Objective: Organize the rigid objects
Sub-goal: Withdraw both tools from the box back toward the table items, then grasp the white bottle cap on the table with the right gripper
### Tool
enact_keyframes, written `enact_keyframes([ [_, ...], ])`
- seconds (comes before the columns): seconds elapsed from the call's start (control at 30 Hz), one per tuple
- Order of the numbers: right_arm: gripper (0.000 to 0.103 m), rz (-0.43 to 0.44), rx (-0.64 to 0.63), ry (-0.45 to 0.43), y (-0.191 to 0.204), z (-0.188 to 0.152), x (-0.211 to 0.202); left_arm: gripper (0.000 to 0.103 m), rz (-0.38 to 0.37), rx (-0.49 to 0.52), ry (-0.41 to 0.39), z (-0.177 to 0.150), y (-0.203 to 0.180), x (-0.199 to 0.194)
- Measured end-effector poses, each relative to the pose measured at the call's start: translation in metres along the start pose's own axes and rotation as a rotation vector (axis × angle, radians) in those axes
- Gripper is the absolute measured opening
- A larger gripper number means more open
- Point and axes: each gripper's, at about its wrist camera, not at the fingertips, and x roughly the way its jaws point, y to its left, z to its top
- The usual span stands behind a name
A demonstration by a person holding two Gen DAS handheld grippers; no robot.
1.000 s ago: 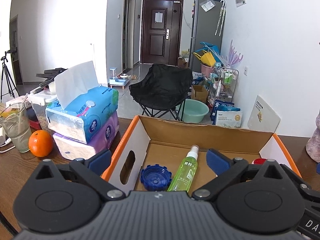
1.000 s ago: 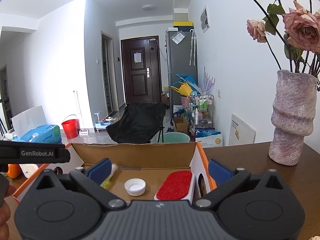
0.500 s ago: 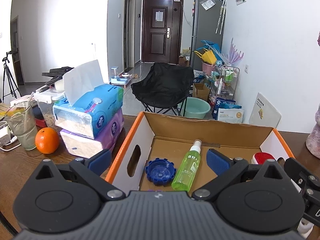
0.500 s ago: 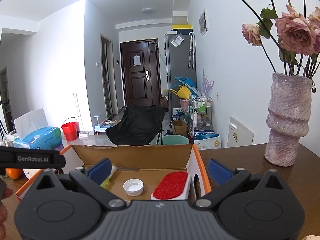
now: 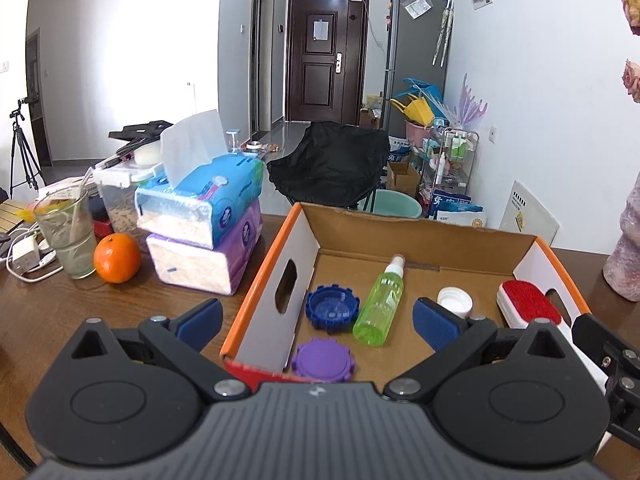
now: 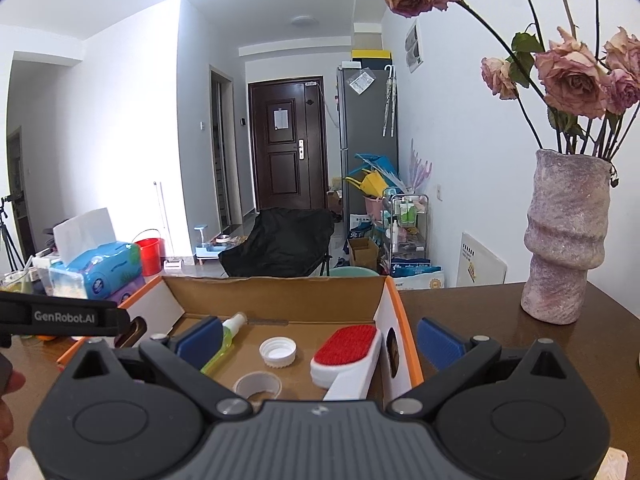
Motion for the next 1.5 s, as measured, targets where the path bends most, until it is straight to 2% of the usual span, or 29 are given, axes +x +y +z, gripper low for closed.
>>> enact_keyframes([
  [0.5,0.103,0.013,-0.003,0.013,0.008,-0.015,-0.052,0.103,-0.008,-0.005,0.015,-0.026,0.016,-0.045],
  [1.2,0.103,0.032,0.0,0.073,0.025,-0.044,-0.116,0.103,0.011,0.034,0.034,-0.061,0.037,-0.107],
  [1.5,0.103,0.036,-0.003,0.111,0.029,-0.063,-0.14,0.103,-0.009,0.042,0.074,-0.081,0.049,-0.125],
])
